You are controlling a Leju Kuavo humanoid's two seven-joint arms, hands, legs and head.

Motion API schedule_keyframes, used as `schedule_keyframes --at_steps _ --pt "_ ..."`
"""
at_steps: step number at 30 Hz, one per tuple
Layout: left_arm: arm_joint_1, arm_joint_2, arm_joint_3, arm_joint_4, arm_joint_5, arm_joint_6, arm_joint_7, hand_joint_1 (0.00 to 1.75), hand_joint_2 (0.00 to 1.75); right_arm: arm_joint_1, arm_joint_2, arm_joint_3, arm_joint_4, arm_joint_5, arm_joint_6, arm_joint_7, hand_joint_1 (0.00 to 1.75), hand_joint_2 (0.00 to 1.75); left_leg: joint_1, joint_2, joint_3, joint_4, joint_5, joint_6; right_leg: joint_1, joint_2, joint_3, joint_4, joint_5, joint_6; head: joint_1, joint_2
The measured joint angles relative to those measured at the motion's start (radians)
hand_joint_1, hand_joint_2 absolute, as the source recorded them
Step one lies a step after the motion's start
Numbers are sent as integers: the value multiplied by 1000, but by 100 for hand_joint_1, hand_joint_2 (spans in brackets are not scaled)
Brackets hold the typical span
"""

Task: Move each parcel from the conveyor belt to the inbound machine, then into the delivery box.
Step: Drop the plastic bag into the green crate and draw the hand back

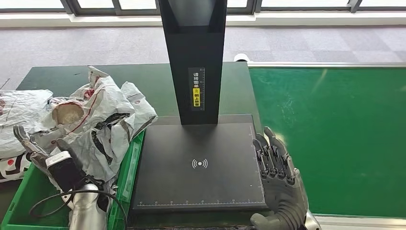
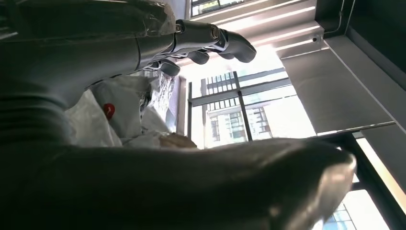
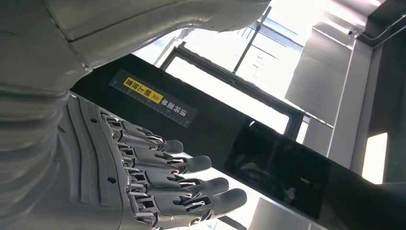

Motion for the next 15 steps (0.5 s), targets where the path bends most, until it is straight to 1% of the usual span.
schedule_keyframes --at_steps 6,11,15 --pt "41 -10 -57 -60 33 -40 -9 0 0 3 0 1 0 16 -14 0 0 175 0 0 0 1 0 0 0 -1 0 0 0 0 0 0" --pt "54 -10 -122 -87 -16 -36 -8 0 0 -5 -2 4 -1 16 -17 0 0 175 1 0 0 1 1 0 1 -1 0 0 1 0 0 0" --pt "55 -10 -150 -97 -22 -33 -7 0 0 -12 -3 5 -1 14 -18 0 0 175 1 0 0 1 1 0 1 -1 0 0 1 0 0 0"
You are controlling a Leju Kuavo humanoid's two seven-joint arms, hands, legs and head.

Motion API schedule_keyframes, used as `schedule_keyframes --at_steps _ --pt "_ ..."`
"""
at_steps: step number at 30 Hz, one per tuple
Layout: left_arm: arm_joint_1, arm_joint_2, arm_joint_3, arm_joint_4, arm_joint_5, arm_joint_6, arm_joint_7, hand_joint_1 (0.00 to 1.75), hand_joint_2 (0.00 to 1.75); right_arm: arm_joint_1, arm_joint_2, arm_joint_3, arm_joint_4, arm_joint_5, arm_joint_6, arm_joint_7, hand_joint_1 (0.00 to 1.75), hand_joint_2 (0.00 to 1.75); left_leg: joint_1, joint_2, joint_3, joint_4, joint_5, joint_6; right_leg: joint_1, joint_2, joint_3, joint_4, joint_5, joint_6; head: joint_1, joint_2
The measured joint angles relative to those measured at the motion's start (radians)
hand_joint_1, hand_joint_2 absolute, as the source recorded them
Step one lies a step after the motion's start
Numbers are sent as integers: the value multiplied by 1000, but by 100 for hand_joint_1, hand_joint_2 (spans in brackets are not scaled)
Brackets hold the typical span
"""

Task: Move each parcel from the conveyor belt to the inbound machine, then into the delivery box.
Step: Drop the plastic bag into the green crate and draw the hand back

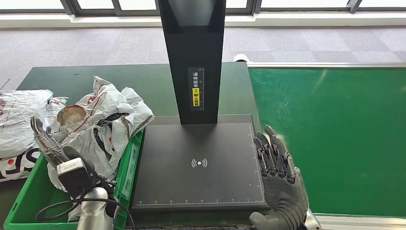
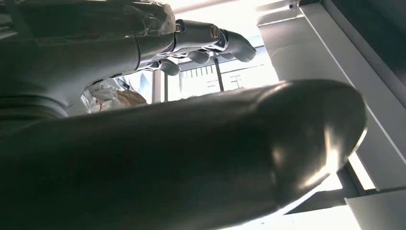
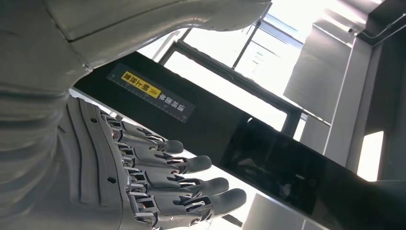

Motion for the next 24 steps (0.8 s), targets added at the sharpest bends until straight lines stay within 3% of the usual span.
schedule_keyframes --at_steps 4,15,24 --pt "0 2 -26 -8 40 -56 0 0 0 -11 -1 0 0 5 -3 0 0 175 0 0 0 0 0 0 0 0 0 0 0 0 0 0" --pt "-14 25 -180 -109 374 -586 -2 0 0 -27 -1 -12 -14 23 10 0 0 175 0 0 0 0 0 0 0 0 -1 0 0 0 0 0" --pt "-20 41 -212 -109 393 -627 -2 0 0 -35 -2 -25 -15 21 10 0 0 175 0 0 0 0 0 0 0 0 -1 0 0 0 0 0"
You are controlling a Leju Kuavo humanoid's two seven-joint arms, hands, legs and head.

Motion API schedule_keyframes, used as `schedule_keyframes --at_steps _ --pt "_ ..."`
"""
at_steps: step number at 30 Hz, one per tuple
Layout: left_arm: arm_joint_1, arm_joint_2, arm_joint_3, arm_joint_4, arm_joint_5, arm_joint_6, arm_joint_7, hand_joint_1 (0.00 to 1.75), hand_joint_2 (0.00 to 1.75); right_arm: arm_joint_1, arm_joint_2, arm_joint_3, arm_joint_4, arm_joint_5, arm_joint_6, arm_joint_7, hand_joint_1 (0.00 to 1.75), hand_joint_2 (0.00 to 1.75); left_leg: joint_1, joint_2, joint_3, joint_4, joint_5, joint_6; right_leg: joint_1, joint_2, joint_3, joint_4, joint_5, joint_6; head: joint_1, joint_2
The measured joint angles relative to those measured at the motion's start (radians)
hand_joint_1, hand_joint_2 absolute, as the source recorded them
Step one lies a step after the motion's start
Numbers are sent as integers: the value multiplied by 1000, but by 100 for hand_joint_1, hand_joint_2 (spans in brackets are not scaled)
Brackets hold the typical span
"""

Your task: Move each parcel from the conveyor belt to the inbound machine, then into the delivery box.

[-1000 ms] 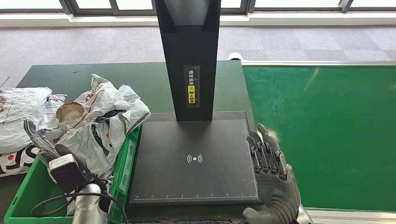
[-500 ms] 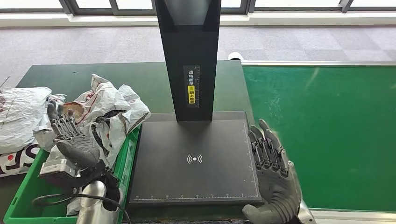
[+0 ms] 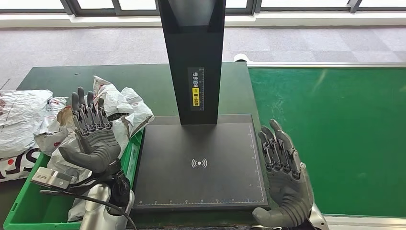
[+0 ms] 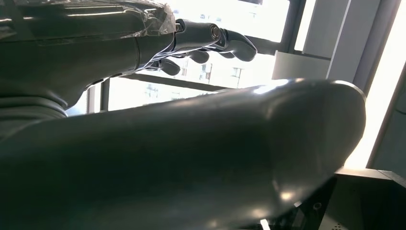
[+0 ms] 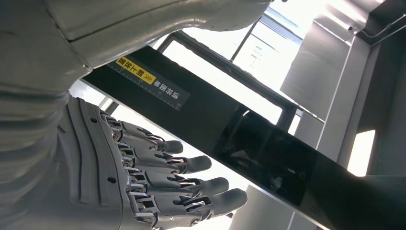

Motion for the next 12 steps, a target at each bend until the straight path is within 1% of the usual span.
schedule_keyframes --at_steps 3,5,10,12 --pt "-1 2 -2 0 1 0 0 0 0 0 0 -1 0 0 0 0 0 175 0 0 0 0 0 0 0 0 0 0 0 0 0 0" --pt "-1 4 -4 0 3 -18 0 0 0 0 0 -2 0 -2 0 0 0 175 0 0 0 0 0 0 0 0 0 0 0 0 0 0" --pt "-8 5 -10 15 -22 -197 0 0 0 -1 3 -46 3 -35 25 0 0 175 0 0 0 0 0 0 0 0 0 0 0 0 0 0" --pt "-12 5 -14 25 -25 -238 0 0 0 -1 6 -69 8 -42 34 0 0 175 0 0 0 0 0 0 0 0 0 0 0 0 0 0"
